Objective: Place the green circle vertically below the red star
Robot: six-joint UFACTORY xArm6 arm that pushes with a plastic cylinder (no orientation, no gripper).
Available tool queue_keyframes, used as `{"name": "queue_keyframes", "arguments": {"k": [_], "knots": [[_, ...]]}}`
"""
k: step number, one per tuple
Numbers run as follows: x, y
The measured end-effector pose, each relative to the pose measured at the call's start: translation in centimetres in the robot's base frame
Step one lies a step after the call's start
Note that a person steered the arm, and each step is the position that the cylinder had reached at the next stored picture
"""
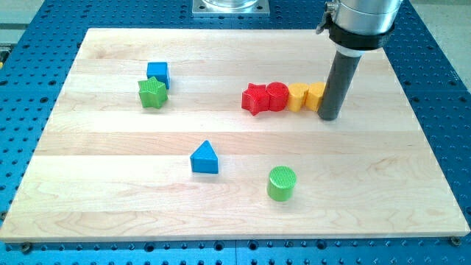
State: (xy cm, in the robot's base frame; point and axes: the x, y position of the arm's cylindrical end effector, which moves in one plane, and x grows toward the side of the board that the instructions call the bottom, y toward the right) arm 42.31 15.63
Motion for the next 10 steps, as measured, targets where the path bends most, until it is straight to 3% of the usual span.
{"name": "queue_keyframes", "arguments": {"k": [1, 2, 3, 4, 7, 9, 10], "knots": [[0.0, 0.0], [2.6, -0.6], [9.2, -1.4], [12.9, -2.8], [13.1, -9.1], [17.0, -5.5], [17.6, -7.1]]}}
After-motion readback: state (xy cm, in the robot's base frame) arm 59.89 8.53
